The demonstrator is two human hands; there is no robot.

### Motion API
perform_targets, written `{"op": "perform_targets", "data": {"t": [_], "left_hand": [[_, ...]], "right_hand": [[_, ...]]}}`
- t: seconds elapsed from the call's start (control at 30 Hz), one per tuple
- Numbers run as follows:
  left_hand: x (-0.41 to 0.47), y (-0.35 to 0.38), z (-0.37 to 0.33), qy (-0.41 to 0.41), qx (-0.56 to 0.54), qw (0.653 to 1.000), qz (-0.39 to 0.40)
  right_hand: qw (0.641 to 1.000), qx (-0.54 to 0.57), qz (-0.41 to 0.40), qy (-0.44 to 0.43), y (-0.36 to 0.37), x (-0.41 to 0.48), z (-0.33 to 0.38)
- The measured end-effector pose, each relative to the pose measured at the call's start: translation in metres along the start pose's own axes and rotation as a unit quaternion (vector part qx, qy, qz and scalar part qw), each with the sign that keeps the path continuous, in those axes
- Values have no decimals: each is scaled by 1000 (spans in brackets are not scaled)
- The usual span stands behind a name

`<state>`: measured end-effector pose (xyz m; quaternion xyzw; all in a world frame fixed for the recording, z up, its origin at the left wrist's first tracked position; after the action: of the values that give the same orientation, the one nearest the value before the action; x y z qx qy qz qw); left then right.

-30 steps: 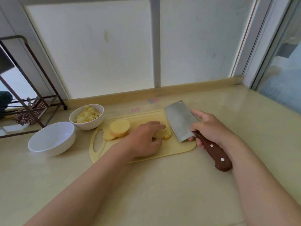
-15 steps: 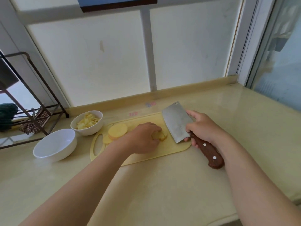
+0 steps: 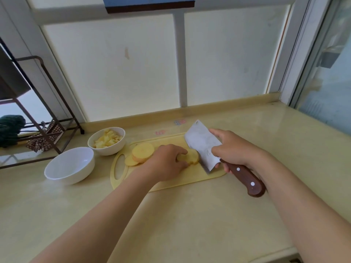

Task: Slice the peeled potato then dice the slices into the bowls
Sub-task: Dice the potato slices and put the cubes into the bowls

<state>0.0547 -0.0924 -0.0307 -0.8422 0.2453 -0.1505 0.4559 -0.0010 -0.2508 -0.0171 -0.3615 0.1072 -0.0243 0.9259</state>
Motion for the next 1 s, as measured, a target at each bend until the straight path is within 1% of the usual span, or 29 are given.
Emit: {"op": "perform_targets", "data": {"t": [0.27,0.4,0.53,0.73,0.8,0.9,1.0], "left_hand": [[-3,4,-3,11,-16,999,-35],[-5,2,-5,32,-13,998,-51],[-7,1,-6,56,-12,997,-53],[-14,-8,-4,73,-20,996,-53],[-16,-8,-6,86,-25,995,-53],[-16,-8,-5,97,-38,992,-71],[-16,-10,-4,108,-68,988,-92]], "right_hand": [[997,-74,13,-14,-6,8,13],[997,-65,26,-17,-3,7,9],[999,-52,15,-5,0,6,-1],[998,-38,29,40,8,3,-22],[997,-57,30,49,11,1,-26],[990,-130,15,45,14,1,-24],[983,-180,9,32,19,2,-19]]}}
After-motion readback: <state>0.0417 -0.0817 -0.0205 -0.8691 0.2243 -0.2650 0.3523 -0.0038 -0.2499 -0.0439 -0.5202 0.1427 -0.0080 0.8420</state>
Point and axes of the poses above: each hand's wrist, its own x-axis towards the middle knuckle, its own y-axis out of the palm, z = x × y, the point moved 10 cm from there along x, towards the middle knuckle, and after that the axes turned 7 degrees about -x, right-handed, at the moved point
